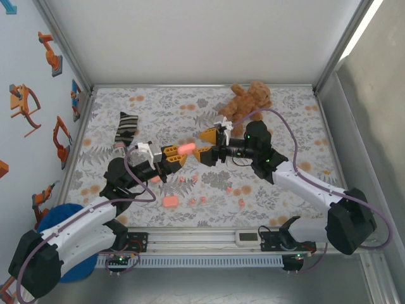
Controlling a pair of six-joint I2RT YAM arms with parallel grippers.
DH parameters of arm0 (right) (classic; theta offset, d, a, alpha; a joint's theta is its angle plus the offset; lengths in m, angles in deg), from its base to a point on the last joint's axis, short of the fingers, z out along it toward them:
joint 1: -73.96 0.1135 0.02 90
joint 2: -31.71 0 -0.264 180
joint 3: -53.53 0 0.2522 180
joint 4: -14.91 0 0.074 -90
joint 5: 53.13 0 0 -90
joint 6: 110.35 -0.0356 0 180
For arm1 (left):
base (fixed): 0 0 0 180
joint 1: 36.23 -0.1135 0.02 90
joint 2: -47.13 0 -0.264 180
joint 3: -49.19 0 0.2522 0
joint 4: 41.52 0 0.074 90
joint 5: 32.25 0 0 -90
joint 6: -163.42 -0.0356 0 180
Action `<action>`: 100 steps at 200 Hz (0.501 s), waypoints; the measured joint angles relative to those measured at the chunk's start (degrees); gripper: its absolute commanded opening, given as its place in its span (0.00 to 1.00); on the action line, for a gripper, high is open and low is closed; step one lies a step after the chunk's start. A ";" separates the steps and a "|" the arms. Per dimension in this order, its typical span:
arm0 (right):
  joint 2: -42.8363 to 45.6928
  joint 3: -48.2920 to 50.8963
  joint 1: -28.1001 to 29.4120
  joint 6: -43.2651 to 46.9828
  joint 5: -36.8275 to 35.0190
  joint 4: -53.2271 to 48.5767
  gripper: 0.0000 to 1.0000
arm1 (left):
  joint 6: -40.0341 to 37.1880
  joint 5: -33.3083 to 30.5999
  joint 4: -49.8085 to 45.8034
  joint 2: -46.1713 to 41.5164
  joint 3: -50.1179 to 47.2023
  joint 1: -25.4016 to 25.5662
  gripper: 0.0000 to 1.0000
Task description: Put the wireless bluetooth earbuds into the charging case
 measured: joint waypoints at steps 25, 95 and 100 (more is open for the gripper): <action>-0.02 -1.53 0.00 0.00 -1.29 0.00 0.84 | -0.20 0.26 -1.01 0.00 0.00 0.11 0.00; 0.02 -2.36 0.00 -0.44 -2.08 0.76 0.84 | -0.70 0.61 -2.38 -0.61 -0.02 0.37 0.00; 0.09 -2.36 0.00 -0.44 -2.10 0.72 0.84 | -0.74 0.46 -2.51 -0.72 -0.02 0.37 0.00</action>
